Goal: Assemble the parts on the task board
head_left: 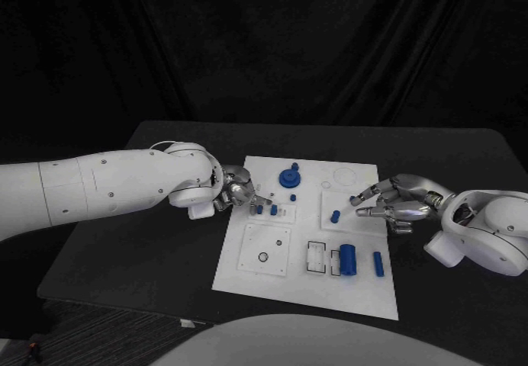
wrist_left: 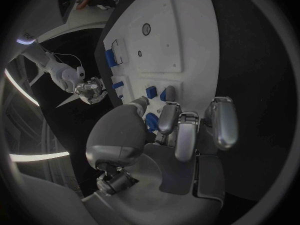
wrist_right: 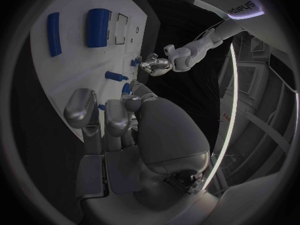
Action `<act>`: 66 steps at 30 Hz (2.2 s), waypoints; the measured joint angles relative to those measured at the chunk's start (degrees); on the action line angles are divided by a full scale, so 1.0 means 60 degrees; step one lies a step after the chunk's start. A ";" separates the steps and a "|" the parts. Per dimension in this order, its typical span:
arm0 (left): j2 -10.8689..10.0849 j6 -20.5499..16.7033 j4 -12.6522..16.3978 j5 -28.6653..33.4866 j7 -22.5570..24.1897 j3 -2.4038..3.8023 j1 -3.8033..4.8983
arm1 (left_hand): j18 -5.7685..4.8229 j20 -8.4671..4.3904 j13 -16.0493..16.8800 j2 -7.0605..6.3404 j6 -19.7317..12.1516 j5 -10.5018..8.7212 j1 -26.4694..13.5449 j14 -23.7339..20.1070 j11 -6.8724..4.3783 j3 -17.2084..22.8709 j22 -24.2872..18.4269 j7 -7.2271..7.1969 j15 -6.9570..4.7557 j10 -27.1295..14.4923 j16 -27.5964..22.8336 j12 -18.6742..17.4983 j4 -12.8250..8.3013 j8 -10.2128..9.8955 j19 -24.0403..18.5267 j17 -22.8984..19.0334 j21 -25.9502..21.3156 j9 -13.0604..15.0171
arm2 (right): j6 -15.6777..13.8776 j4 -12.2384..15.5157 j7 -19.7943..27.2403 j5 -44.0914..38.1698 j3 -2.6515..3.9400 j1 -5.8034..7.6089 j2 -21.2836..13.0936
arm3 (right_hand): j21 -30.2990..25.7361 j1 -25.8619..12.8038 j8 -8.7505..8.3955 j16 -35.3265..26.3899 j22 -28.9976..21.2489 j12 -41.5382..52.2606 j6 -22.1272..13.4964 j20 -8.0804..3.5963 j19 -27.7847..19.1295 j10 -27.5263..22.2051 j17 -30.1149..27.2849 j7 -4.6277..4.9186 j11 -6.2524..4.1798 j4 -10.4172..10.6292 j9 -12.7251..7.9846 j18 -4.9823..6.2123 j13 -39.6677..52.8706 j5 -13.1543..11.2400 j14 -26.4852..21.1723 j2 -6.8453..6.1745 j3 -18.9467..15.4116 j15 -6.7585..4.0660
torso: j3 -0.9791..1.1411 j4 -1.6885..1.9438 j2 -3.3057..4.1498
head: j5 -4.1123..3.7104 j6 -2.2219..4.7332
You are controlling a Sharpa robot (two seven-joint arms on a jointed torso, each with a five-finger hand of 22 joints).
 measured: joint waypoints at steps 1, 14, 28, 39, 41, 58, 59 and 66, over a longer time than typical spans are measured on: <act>-0.0009 -0.0017 0.0003 0.0000 0.0021 0.0000 0.0000 | 0.0000 0.0000 0.0000 0.0035 -0.0035 -0.0122 -0.0240 0.0000 -0.0003 -0.0242 0.0000 -0.0035 0.0000 0.0003 0.0000 0.0019 0.0054 0.0112 0.0000 0.0000 0.0000 0.0122 | -0.0001 0.0000 0.0001 0.0000 0.0000 -0.0001 -0.0004 | 0.0000 0.0000 0.0000 0.0000 0.0000 0.0000 0.0000 0.0000 0.0000 0.0000 0.0000 0.0000 0.0000 0.0000 0.0000 0.0000 0.0000 0.0000 0.0000 0.0000 0.0000 0.0000 | 0.0001 0.0000 0.0000 | -0.0002 0.0000; -0.0336 -0.1049 0.0069 0.0000 0.0961 0.0005 0.0001 | -0.0002 -0.0147 0.0000 0.0459 -0.0250 -0.0069 -0.1460 0.0017 -0.0115 -0.2353 0.0000 -0.0123 -0.0090 0.0712 0.0223 0.0765 0.0099 0.1082 0.0363 0.0000 0.0443 0.1229 | -0.0043 0.0006 0.0045 0.0000 0.0000 -0.0004 -0.0084 | 0.0000 0.0000 0.0039 0.0000 -0.0001 0.0001 0.0000 0.0000 0.0000 -0.0035 -0.0011 0.0000 0.0035 0.0000 -0.0013 0.0000 -0.0008 0.0039 0.0000 0.0000 0.0000 0.0000 | -0.0001 0.0005 0.0004 | -0.0030 0.0000; -0.0410 -0.2790 -0.0110 -0.0127 0.3505 0.0007 0.0303 | 0.0060 -0.0135 -0.0186 0.0752 -0.0942 0.1403 0.1754 -0.0028 -0.0042 -0.2501 -0.0001 -0.0162 -0.0094 -0.0654 -0.0313 -0.0499 -0.0321 0.1313 -0.0349 0.0000 -0.0454 0.1948 | -0.0373 0.0174 0.0375 0.0000 0.0002 0.0012 -0.0284 | 0.0094 0.0000 0.0103 0.0050 -0.0002 0.0001 0.0095 0.0000 0.0000 0.0001 0.0150 0.0014 0.0071 0.0084 -0.0053 0.0000 0.0021 0.0039 0.0000 0.0000 -0.0030 0.0001 | -0.0015 0.0011 0.0025 | -0.0057 0.0000; 0.0768 -0.3411 -0.1540 -0.1853 0.6974 0.0012 0.0301 | 0.0343 0.0204 -0.7783 -0.0451 -0.1060 0.0760 0.5908 -0.3095 0.0520 0.1178 0.0007 0.0114 0.0234 -0.5509 -0.4727 -0.8986 -0.0588 -0.2695 -0.0667 -0.3218 -0.0560 -0.2788 | -0.0520 0.0197 0.0790 0.0000 0.0003 0.0058 -0.0313 | -0.0148 -0.0001 0.0166 -0.0205 -0.0002 -0.0404 0.0171 0.0000 0.0001 0.0038 -0.0280 -0.0032 0.0034 0.0242 -0.0152 0.0155 -0.0517 0.0106 0.0000 0.0000 -0.0027 0.0001 | -0.0014 0.0017 0.0025 | -0.0132 0.0000; 0.1031 -0.3428 -0.1859 -0.2560 0.7377 0.0014 0.0219 | 0.0283 0.0132 -0.8359 -0.0604 -0.0997 0.0531 0.5825 -0.2896 0.0408 0.1278 0.0007 -0.0003 0.0135 -0.5594 -0.4898 -0.9407 -0.0563 -0.2929 -0.0433 -0.3553 -0.0392 -0.3097 | -0.0514 0.0197 0.0854 0.0000 0.0003 0.0058 -0.0324 | -0.0148 0.0000 0.0166 -0.0205 -0.0003 -0.0404 0.0171 0.0000 0.0000 0.0038 -0.0285 -0.0032 0.0034 0.0241 -0.0158 0.0155 -0.0533 0.0106 0.0000 0.0000 -0.0027 0.0001 | -0.0014 0.0017 0.0026 | -0.0163 0.0000; 0.1824 -0.3855 -0.2597 -0.7148 0.8872 0.0003 -0.0220 | 0.0139 -0.0056 -0.9549 -0.1249 -0.0714 -0.0352 0.4497 -0.1614 0.0199 0.0164 0.0005 -0.0683 -0.0052 -0.4335 -0.4085 -0.9597 -0.0224 -0.3260 0.0358 -0.3364 0.0278 -0.4045 | -0.0468 0.0257 0.1184 0.0001 0.0001 0.0061 -0.0607 | -0.0147 -0.0042 0.0166 -0.0247 -0.0003 -0.0580 0.0170 0.0000 0.0000 0.0038 -0.0329 -0.0032 0.0034 0.0329 -0.0212 0.0153 -0.0697 0.0061 0.0000 -0.0041 -0.0065 0.0001 | -0.0059 -0.0063 0.0178 | -0.0450 0.0000; 0.1828 -0.3864 -0.2606 -0.7237 0.8874 0.0003 -0.0221 | 0.0139 -0.0055 -0.9572 -0.1249 -0.0715 -0.0352 0.4497 -0.1550 0.0199 0.0133 0.0005 -0.0683 -0.0052 -0.4335 -0.3975 -0.9604 -0.0239 -0.3260 0.0368 -0.3290 0.0340 -0.4077 | -0.0461 0.0252 0.1193 0.0001 0.0001 0.0061 -0.0607 | -0.0147 -0.0042 0.0166 -0.0247 -0.0003 -0.0580 0.0170 0.0000 0.0000 0.0038 -0.0338 -0.0032 0.0034 0.0329 -0.0213 0.0153 -0.0712 0.0061 0.0000 -0.0041 -0.0065 0.0001 | -0.0064 -0.0075 0.0190 | -0.0437 0.0000; 0.1855 -0.3868 -0.2632 -0.7649 0.8803 0.0006 -0.0257 | 0.0139 -0.0063 -0.9658 -0.1177 -0.0677 -0.0350 0.4569 -0.1326 0.0199 0.0084 0.0005 -0.0644 -0.0069 -0.4335 -0.3545 -0.9738 -0.0352 -0.3260 0.0559 -0.2992 0.0585 -0.4183 | -0.0396 0.0229 0.1229 0.0001 0.0000 0.0057 -0.0615 | -0.0204 -0.0042 0.0166 -0.0247 -0.0004 -0.0627 0.0170 0.0000 0.0000 0.0038 -0.0347 -0.0033 0.0034 0.0329 -0.0219 0.0153 -0.0749 0.0061 0.0000 -0.0041 -0.0065 0.0000 | -0.0101 -0.0126 0.0281 | -0.0413 0.0000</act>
